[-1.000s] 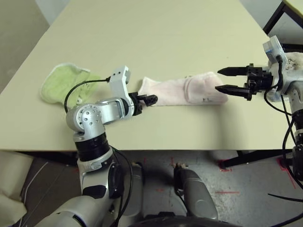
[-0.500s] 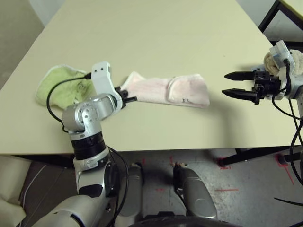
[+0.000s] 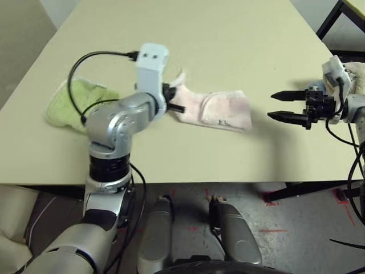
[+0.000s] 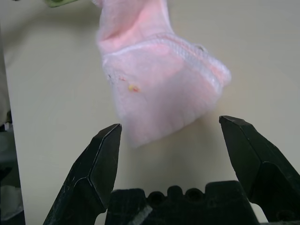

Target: Fold the towel and set it aside.

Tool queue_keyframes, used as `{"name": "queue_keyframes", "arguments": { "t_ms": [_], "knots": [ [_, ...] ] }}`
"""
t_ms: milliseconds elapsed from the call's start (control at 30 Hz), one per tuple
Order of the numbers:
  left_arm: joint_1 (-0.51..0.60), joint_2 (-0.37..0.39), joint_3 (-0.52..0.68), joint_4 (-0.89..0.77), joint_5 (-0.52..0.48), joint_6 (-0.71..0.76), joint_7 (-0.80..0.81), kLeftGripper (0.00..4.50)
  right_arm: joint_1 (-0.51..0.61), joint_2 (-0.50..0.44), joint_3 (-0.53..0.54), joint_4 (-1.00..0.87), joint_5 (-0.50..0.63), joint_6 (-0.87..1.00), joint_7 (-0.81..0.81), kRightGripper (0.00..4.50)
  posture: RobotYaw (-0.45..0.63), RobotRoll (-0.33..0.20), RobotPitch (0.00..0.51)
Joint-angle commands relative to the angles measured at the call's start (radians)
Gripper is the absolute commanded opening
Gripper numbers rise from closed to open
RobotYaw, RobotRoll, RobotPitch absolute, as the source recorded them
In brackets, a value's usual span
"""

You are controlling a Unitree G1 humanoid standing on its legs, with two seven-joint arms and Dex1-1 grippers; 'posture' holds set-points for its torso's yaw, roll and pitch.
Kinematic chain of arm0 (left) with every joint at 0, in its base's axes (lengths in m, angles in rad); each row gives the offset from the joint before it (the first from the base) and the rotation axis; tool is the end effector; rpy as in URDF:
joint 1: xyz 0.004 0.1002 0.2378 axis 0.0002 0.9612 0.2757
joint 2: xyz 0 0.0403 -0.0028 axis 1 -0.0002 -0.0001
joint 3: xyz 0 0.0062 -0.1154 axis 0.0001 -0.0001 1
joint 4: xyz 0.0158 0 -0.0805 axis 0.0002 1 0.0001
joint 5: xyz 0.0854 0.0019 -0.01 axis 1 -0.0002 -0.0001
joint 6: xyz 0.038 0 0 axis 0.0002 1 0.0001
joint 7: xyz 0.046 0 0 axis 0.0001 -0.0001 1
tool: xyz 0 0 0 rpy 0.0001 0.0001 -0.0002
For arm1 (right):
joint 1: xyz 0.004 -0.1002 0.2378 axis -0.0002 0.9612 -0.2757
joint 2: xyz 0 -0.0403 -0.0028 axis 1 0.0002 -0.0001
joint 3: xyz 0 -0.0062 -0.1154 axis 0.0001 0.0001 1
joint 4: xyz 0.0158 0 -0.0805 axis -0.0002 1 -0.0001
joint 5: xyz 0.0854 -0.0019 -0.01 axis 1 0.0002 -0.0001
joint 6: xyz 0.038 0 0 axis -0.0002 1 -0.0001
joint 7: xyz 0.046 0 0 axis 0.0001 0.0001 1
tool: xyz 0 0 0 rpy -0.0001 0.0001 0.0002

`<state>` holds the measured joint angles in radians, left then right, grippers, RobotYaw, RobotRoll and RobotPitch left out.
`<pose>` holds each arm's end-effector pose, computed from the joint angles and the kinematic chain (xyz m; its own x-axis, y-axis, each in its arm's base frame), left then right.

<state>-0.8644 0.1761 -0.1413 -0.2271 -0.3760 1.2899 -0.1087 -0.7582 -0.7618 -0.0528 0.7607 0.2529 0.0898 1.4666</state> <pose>0.2763 0.0936 0.2080 0.7925 -0.5206 -0.3177 0.5696 0.8180 0.0804 0.2990 -0.3267 0.1732 0.4523 0.8406 -0.2980 -0.8910 0.4409 -0.1086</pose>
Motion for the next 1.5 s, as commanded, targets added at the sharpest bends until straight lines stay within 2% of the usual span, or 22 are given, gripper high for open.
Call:
{"name": "queue_keyframes", "arguments": {
  "t_ms": [33, 233, 700, 800, 933, 1133, 1267, 1500],
  "knots": [
    [-0.043, -0.031, -0.086, 0.096, 0.024, -0.055, -0.057, 0.01, 0.008, 0.008, 0.004, 0.033, -0.017, -0.026, -0.015, 4.5, 0.09, 0.0, 0.155],
    [-0.078, -0.092, -0.163, 0.244, 0.07, -0.147, -0.119, 0.01, 0.024, 0.013, -0.003, 0.03, -0.018, -0.029, -0.03, 4.5, 0.06, 0.0, 0.151],
    [-0.116, -0.251, -0.219, 0.439, 0.148, -0.259, -0.183, 0.01, 0.048, 0.02, 0.003, 0.021, -0.022, -0.029, -0.055, 4.5, 0.05, 0.0, 0.153],
    [-0.109, -0.259, -0.239, 0.404, 0.14, -0.222, -0.216, 0.71, 0.041, 0.025, 0.006, 0.026, -0.026, -0.029, -0.059, 4.5, 0.05, 0.0, 0.155],
    [-0.1, -0.227, -0.252, 0.313, 0.122, -0.143, -0.257, 2.18, 0.031, 0.029, 0.008, 0.041, -0.036, -0.036, -0.061, 4.5, 0.06, 0.0, 0.159],
    [-0.118, -0.153, -0.184, 0.135, 0.076, -0.027, -0.293, 4.47, 0.015, 0.034, 0.004, 0.068, -0.049, -0.048, -0.071, 4.5, 0.08, 0.0, 0.162],
    [-0.121, -0.069, -0.08, -0.031, -0.001, 0.081, -0.334, 4.47, -0.054, 0.052, -0.033, 0.101, -0.013, -0.028, -0.094, 4.5, 0.09, 0.0, 0.163],
    [-0.08, 0.074, 0.006, -0.138, -0.04, 0.153, -0.335, 4.47, -0.148, 0.078, -0.027, 0.024, 0.028, 0.045, -0.029, 4.5, 0.11, 0.0, 0.163]
  ]
}}
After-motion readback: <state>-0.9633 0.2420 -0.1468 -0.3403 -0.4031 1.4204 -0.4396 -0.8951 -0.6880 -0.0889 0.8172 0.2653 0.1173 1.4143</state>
